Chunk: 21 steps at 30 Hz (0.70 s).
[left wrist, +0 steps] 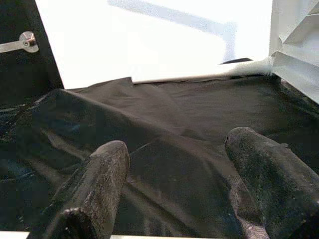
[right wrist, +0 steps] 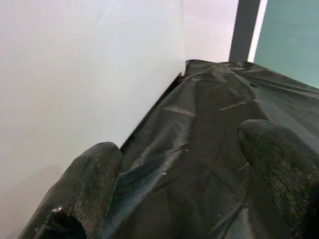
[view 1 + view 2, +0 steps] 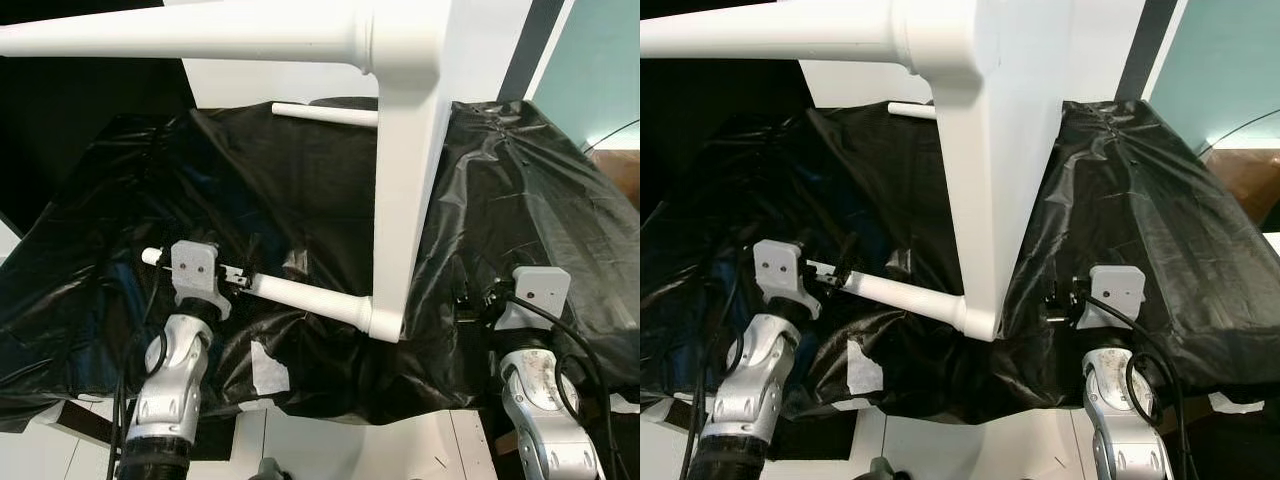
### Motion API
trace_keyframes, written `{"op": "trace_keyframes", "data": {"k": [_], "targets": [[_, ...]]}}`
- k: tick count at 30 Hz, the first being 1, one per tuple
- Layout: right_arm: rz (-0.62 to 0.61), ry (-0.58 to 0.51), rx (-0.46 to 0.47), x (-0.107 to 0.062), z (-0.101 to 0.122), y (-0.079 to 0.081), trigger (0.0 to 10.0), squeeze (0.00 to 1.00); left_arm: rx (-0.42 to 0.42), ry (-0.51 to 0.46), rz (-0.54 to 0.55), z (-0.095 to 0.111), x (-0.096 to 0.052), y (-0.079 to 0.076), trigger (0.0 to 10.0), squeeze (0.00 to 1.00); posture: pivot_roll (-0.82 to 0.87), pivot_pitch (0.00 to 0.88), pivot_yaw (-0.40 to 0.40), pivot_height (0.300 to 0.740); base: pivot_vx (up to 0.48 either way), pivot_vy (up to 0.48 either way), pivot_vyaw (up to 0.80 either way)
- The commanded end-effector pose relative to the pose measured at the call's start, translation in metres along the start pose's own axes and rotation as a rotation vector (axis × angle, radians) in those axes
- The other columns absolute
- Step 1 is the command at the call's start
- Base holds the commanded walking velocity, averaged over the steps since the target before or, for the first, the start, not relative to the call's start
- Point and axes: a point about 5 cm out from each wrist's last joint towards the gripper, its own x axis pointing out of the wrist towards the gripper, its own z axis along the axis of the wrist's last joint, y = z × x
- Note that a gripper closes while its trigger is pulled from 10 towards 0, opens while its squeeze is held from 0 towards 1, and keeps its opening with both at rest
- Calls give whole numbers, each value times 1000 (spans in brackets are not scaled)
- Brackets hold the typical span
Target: Building children table
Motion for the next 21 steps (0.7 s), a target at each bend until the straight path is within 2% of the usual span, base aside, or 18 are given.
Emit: {"op": "trace_keyframes", "data": {"k": [1, 21], "targets": [[12, 16, 11, 0, -3, 2, 10000, 0, 10, -18, 33, 2, -2, 0, 10000, 0, -39, 25, 23, 740, 0, 0, 0], [25, 27, -7, 0, -4, 1, 10000, 0, 6, -24, 1, 6, -12, -7, 10000, 0, -40, 51, 10, 740, 0, 0, 0]]}}
